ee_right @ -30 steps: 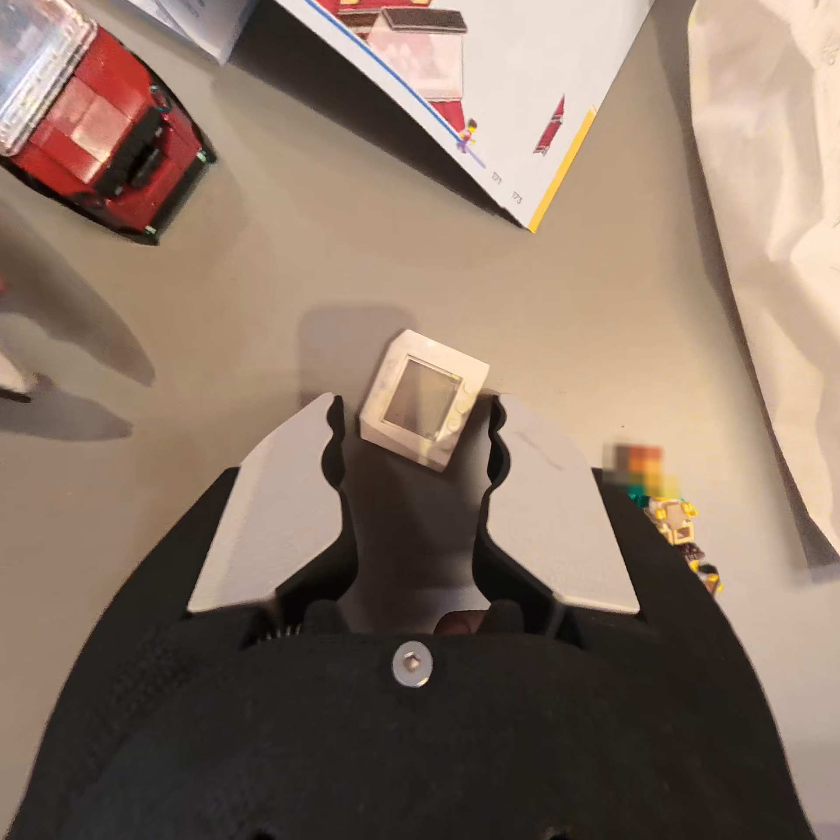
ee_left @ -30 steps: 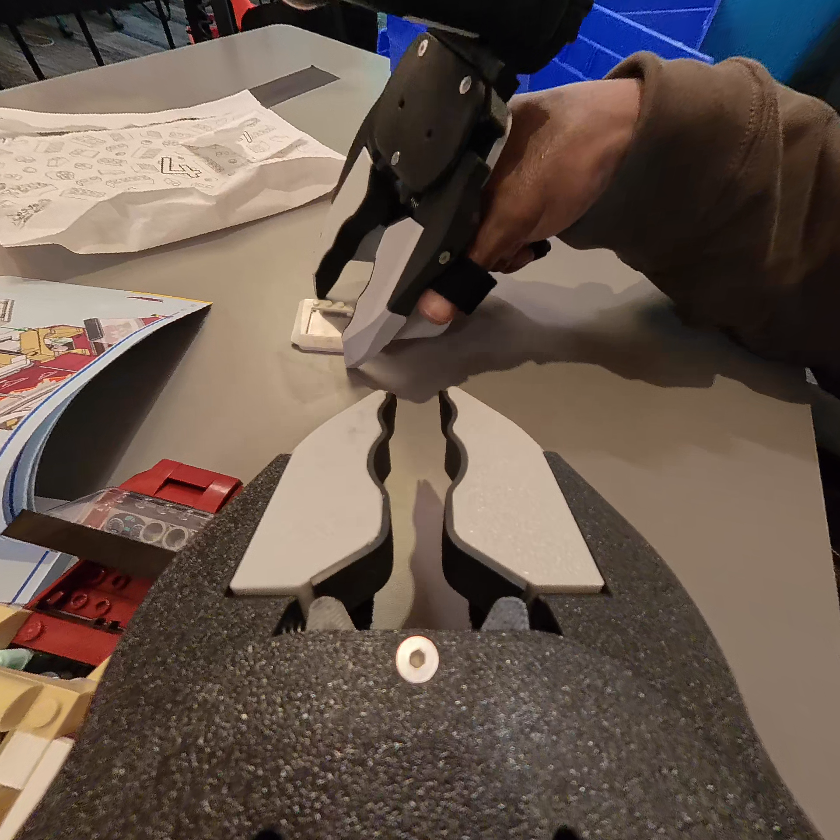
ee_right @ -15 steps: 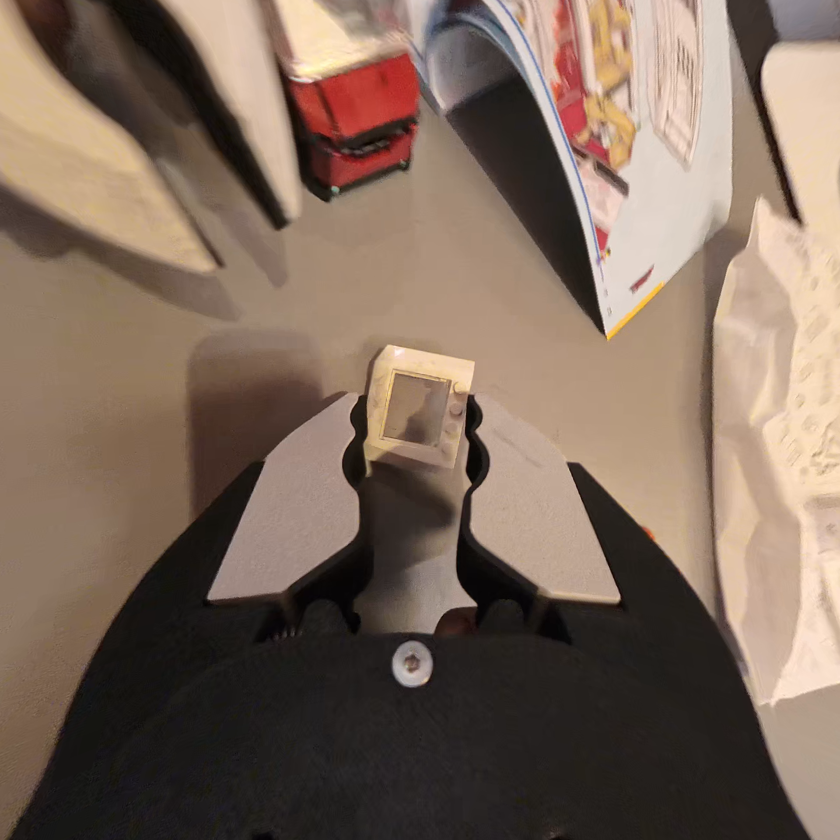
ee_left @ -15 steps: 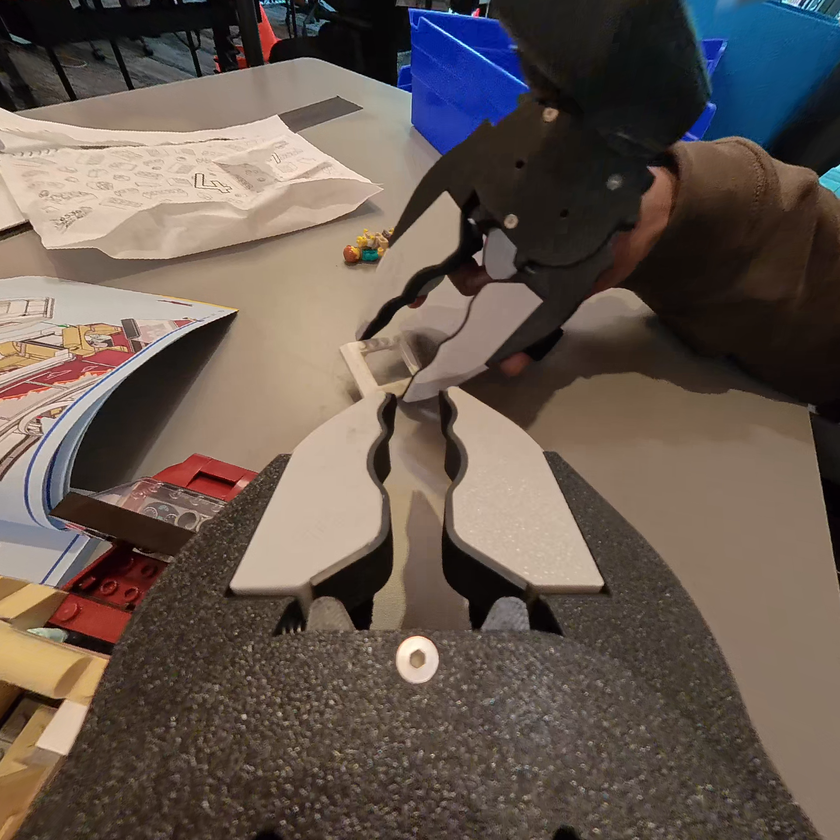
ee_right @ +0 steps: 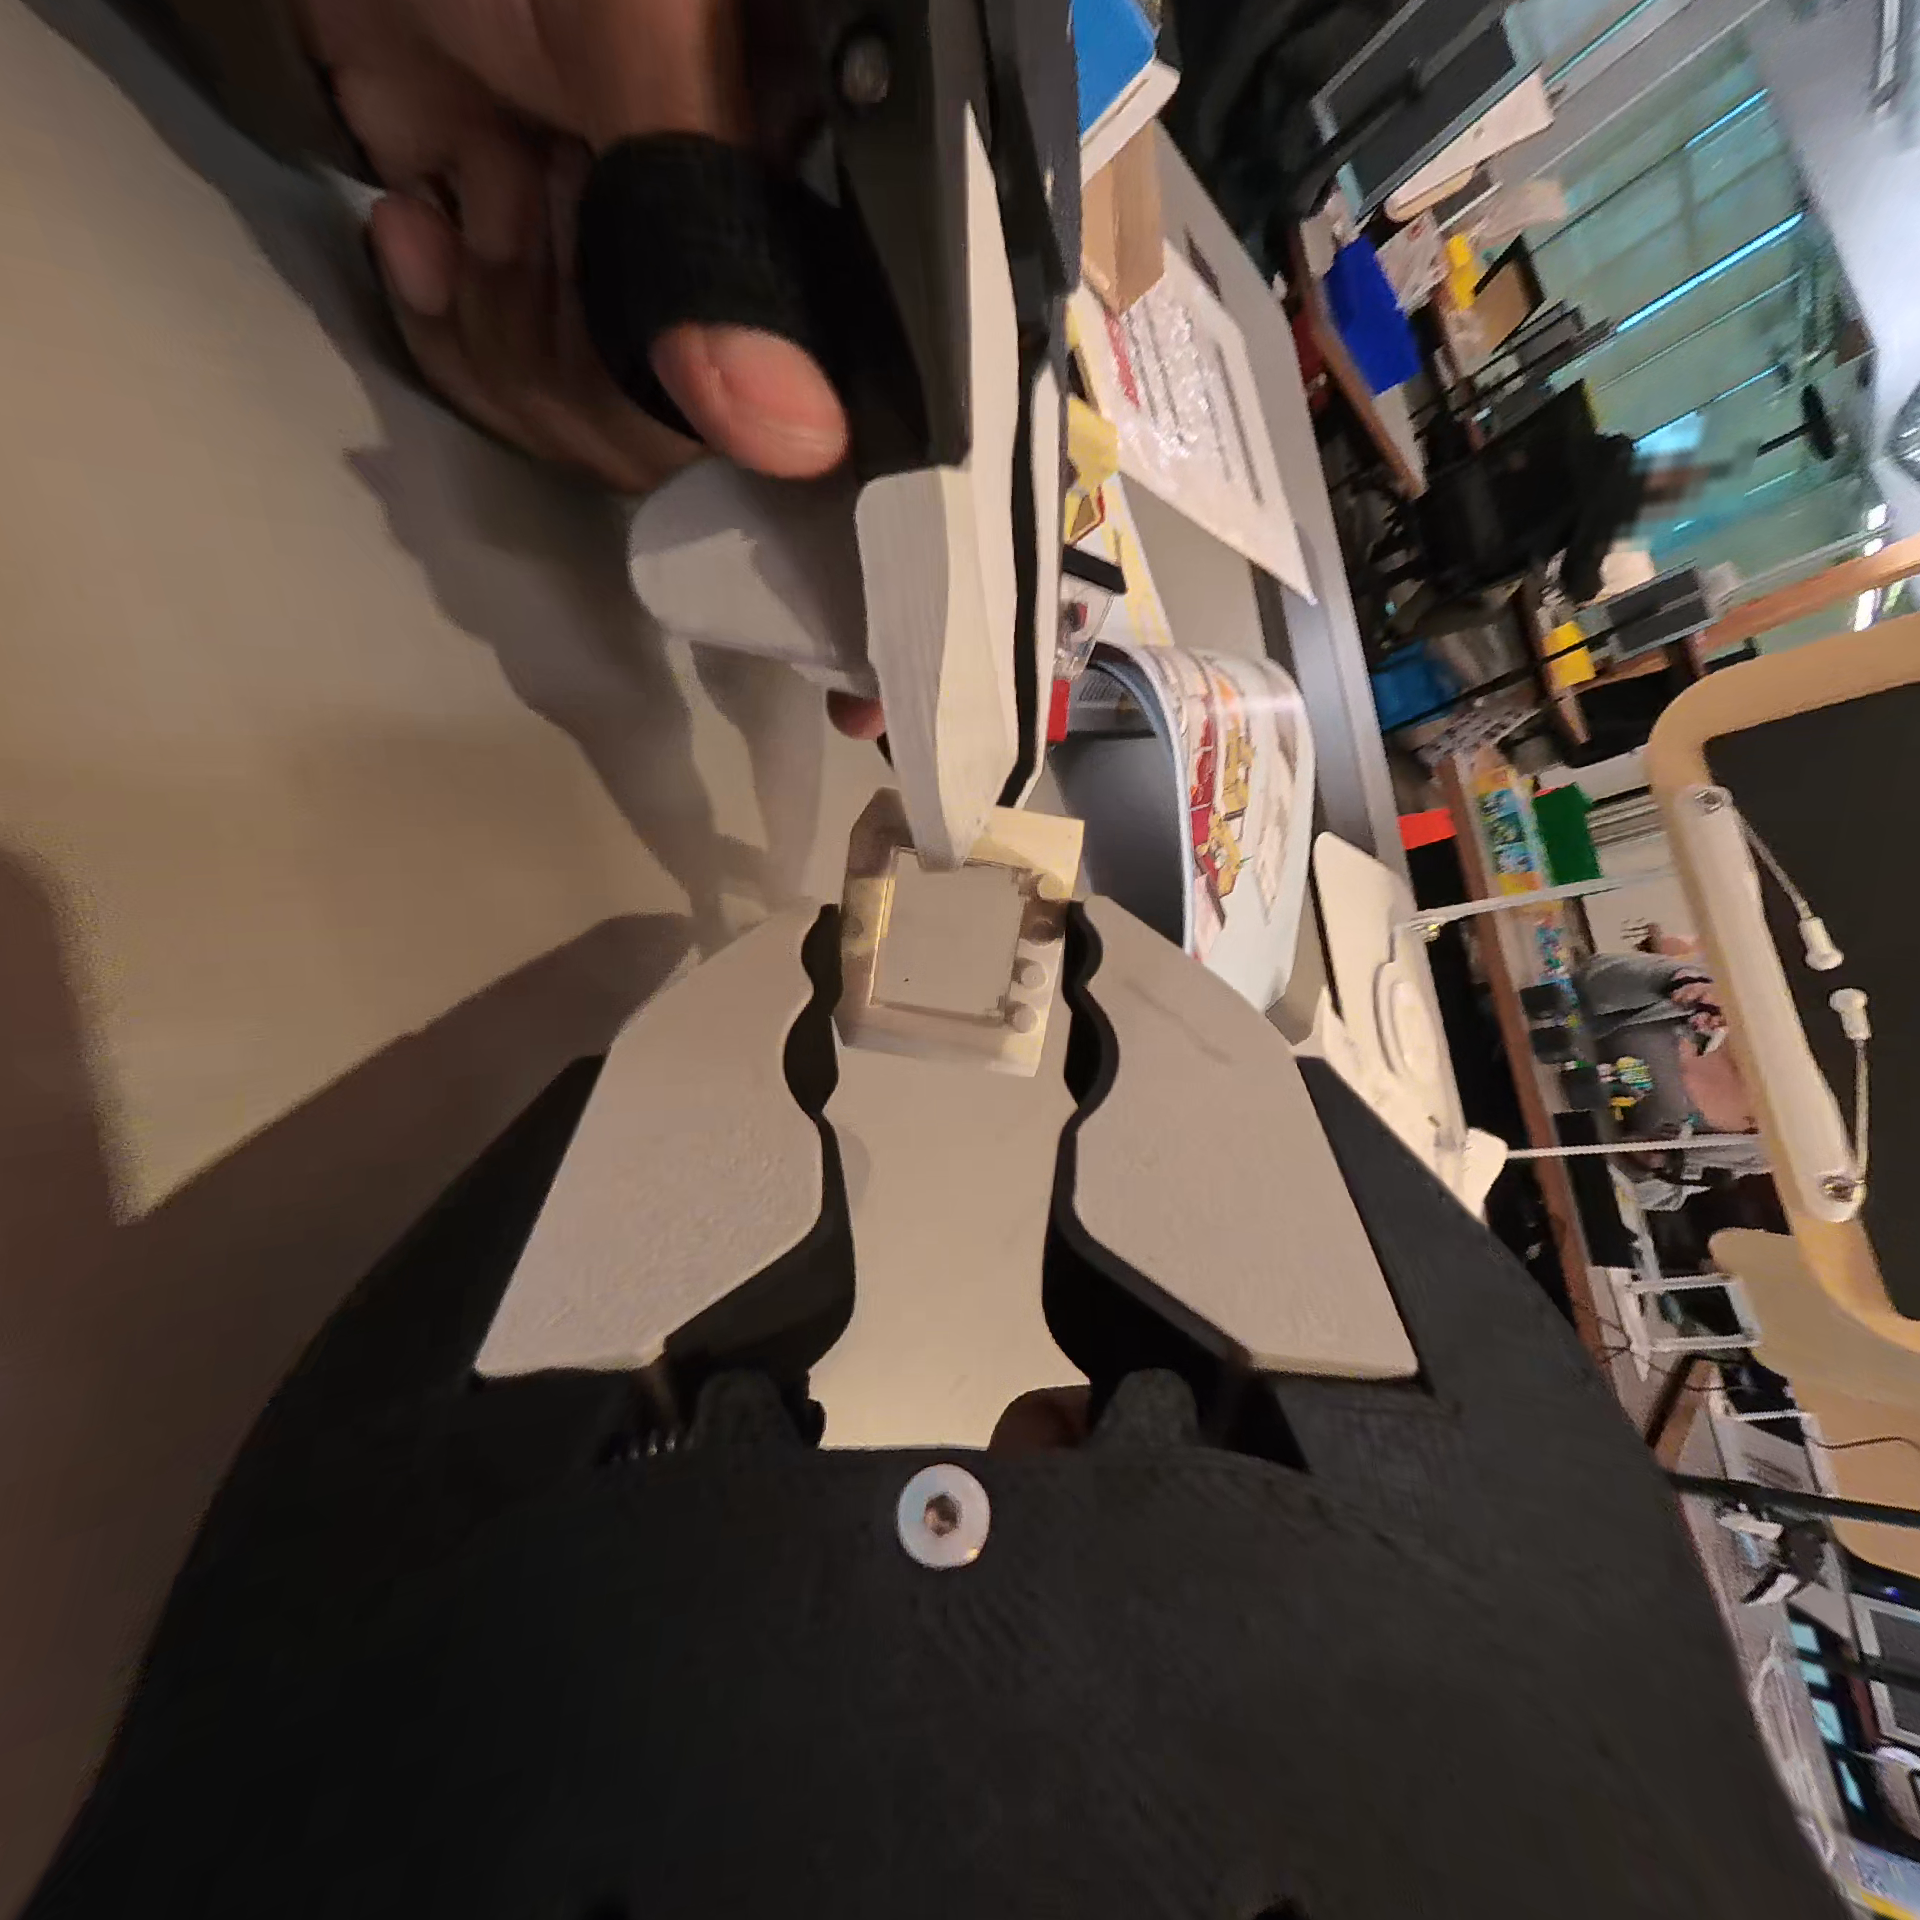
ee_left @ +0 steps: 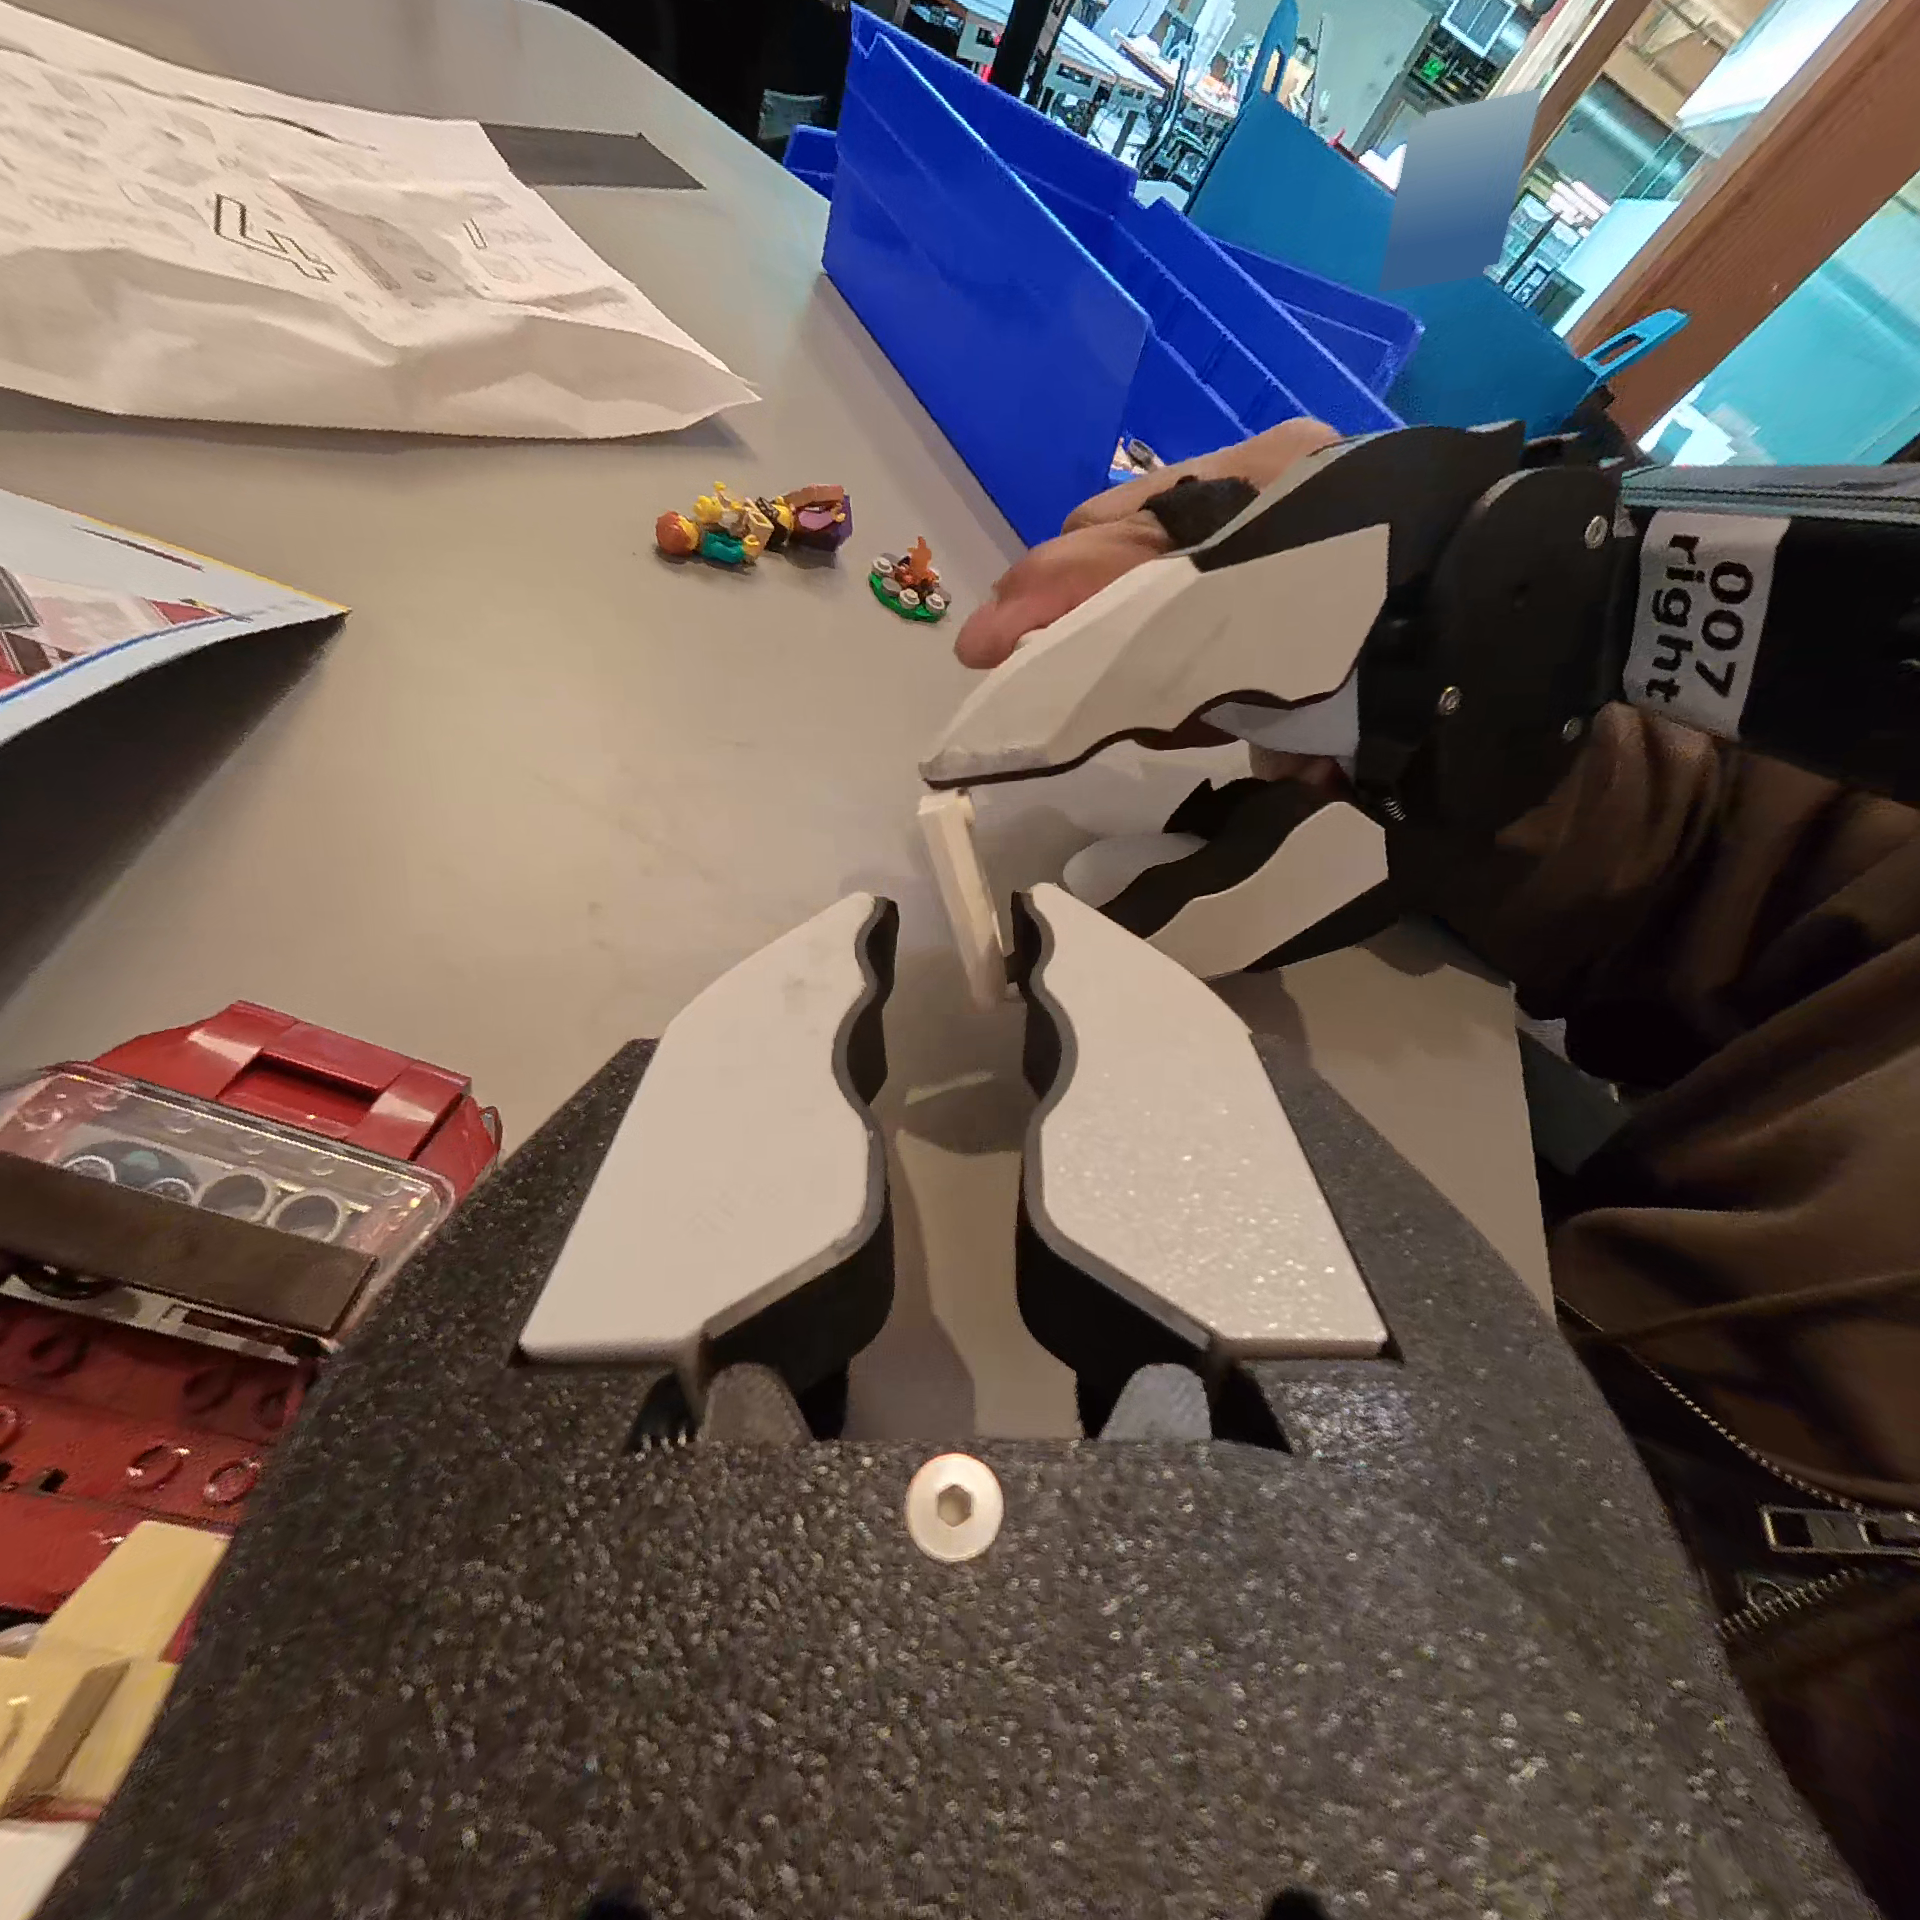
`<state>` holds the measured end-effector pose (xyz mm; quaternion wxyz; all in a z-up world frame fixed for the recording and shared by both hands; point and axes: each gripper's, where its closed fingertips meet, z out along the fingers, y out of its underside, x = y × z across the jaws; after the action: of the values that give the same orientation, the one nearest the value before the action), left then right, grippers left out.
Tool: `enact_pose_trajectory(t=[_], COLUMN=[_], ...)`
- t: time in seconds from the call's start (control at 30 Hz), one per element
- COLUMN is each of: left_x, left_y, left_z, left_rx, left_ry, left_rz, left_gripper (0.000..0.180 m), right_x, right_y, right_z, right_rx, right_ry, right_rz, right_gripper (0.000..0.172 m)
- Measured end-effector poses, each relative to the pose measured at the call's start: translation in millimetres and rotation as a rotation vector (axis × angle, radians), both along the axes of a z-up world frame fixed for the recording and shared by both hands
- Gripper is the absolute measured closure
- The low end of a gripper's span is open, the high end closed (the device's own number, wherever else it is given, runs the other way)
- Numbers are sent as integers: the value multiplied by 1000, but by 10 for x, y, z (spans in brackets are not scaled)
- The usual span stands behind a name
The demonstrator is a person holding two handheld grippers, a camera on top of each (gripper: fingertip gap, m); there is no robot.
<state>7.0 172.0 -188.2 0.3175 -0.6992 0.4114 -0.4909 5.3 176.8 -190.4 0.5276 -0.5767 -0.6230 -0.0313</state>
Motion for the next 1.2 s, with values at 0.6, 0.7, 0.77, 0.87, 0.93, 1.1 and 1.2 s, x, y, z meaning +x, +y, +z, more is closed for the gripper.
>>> enact_pose_trajectory(t=[0.6, 0.7, 0.77, 0.87, 0.93, 1.1, 1.2], left_x=[29, 31, 23, 19, 30, 115, 114], left_y=[-115, -110, -70, -45, -50, -166, -174], left_z=[247, 271, 256, 239, 211, 143, 133], left_rx=[-201, -170, -133, -60, -12, 21, 8], left_ry=[-228, -227, -203, -168, -135, -100, -105], left_rz=[-77, -61, -31, -7, -2, -38, -48], left_gripper=[170, 168, 160, 154, 151, 141, 146], right_x=[-52, -51, -47, -52, -61, -145, -140], right_y=[67, 67, 70, 66, 59, -7, 2], right_z=[182, 222, 231, 228, 230, 237, 201], right_rx=[101, 135, 149, 152, 158, 159, 145], right_ry=[115, 115, 108, 107, 107, 113, 104], right_rz=[-47, -51, -53, -50, -45, -25, -24], right_gripper=[131, 131, 131, 131, 131, 133, 133])
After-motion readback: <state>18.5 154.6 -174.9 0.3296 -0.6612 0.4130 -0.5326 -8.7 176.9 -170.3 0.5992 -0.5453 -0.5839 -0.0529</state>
